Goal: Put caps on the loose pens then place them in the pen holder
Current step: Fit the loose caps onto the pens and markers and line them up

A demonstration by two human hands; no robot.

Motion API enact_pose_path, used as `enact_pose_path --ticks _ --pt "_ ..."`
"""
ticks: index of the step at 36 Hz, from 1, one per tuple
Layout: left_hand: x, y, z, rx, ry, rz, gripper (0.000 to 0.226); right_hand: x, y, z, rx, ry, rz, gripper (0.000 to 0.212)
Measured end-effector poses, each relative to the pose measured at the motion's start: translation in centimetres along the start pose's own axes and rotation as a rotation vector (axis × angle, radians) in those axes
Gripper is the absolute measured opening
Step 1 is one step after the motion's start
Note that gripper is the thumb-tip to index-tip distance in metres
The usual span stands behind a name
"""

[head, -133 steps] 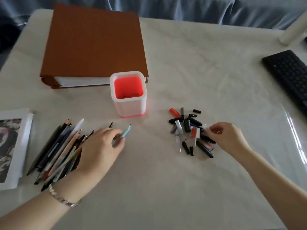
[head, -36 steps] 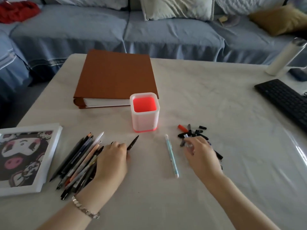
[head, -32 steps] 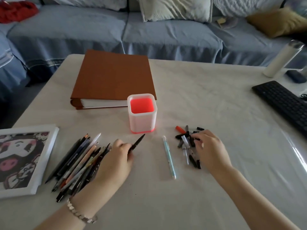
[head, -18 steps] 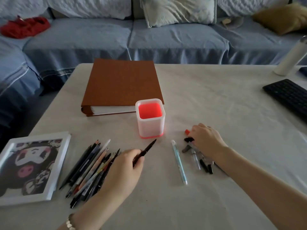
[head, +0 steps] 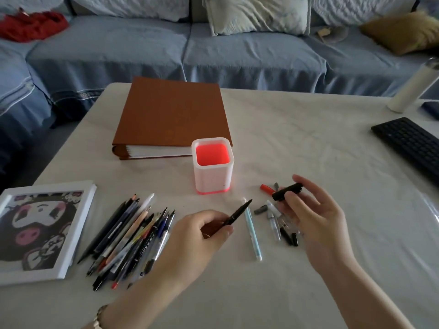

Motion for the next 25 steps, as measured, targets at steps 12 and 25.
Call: enact_pose_path --ticks 12,25 --pt "0.1 0.1 0.8 0.035 -0.052 0.054 0.015 -0.4 1.4 2.2 0.020 -0.068 0.041 0.026" --pt "-2.0 -0.3 1.0 0.015 0.090 -0.123 0.011 -1.5 3.0 3.0 0.168 -0.030 0.206 0.029"
Point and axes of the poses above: each hand's wrist, its own z-axis away from the middle knuckle, its own y-axis out of the palm, x = y × z, the point moved 9 cm from there along -z, towards the middle knuckle, and after that the axes turned 13 degrees about -z, right-handed, at the moved point
